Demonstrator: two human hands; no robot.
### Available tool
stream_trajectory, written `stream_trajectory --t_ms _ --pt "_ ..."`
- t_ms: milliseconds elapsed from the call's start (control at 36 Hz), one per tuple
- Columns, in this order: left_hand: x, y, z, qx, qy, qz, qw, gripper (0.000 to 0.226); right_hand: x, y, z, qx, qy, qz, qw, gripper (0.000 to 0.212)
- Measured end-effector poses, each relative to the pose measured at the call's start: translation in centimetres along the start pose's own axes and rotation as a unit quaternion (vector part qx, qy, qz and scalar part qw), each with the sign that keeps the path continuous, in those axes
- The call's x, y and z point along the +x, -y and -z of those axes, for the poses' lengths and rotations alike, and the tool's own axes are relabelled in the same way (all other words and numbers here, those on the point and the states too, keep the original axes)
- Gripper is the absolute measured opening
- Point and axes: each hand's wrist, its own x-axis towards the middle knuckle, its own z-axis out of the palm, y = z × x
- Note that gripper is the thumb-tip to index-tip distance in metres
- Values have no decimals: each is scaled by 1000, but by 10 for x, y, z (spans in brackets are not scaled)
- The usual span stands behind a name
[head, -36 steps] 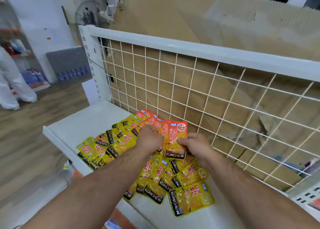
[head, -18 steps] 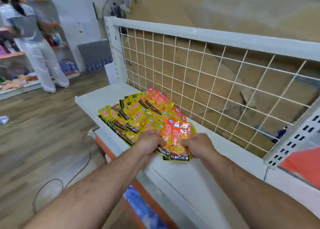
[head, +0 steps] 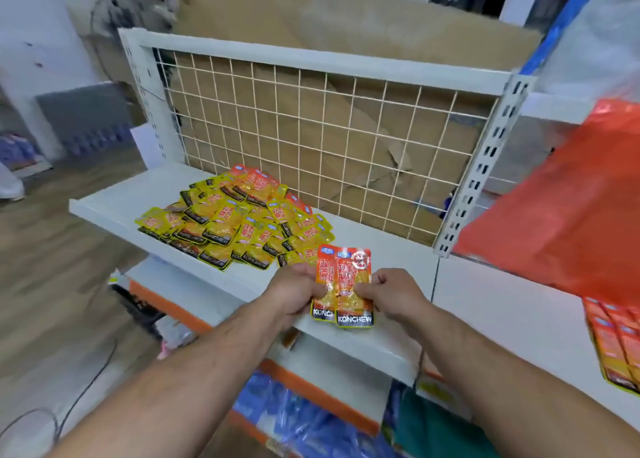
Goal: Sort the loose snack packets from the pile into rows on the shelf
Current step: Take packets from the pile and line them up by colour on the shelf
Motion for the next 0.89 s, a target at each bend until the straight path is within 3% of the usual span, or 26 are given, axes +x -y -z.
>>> stream_trajectory --t_ms 333,556,778,889 --pt "-54 47 -45 80 80 1 994 16 -120 -63 23 31 -69 -71 995 22" --pt "-95 58 -104 135 142 -16 981 13 -181 -102 66 54 -130 -96 985 43" --pt "-138 61 -179 169 185 -36 967 14 -229 -144 121 86 -178 -116 973 18" --pt "-157 69 -227 171 191 -40 966 13 -251 -171 157 97 -195 -114 969 17"
